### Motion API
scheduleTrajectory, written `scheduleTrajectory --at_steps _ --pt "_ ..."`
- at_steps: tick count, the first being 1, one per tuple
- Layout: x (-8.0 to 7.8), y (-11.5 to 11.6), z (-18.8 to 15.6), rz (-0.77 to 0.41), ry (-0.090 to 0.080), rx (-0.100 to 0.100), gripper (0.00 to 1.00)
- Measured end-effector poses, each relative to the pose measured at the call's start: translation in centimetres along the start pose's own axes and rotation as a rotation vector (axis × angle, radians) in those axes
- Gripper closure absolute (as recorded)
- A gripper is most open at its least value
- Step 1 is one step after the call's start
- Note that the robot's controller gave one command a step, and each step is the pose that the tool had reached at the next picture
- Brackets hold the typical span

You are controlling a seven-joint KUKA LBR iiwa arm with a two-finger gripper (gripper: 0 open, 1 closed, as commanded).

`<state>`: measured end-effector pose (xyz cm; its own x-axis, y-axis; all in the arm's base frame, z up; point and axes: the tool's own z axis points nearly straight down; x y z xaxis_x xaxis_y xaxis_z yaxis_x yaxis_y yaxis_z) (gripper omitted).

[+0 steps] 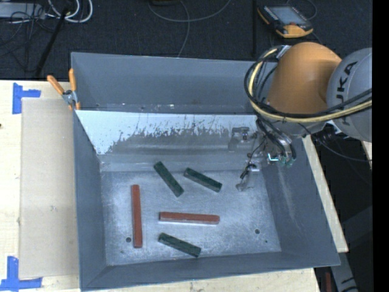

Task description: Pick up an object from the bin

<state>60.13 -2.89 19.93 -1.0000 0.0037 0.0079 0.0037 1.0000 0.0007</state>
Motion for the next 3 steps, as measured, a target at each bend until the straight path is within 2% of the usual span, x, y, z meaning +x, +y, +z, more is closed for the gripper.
scheduleTrajectory --at_steps 1,2,3 --pt "-0.2 3.1 13.2 -0.113 0.001 0.000 0.00" --pt "-0.4 3.1 12.7 -0.113 -0.008 0.001 1.00" --pt "1.1 1.5 -2.2 -0.118 -0.017 0.002 1.00"
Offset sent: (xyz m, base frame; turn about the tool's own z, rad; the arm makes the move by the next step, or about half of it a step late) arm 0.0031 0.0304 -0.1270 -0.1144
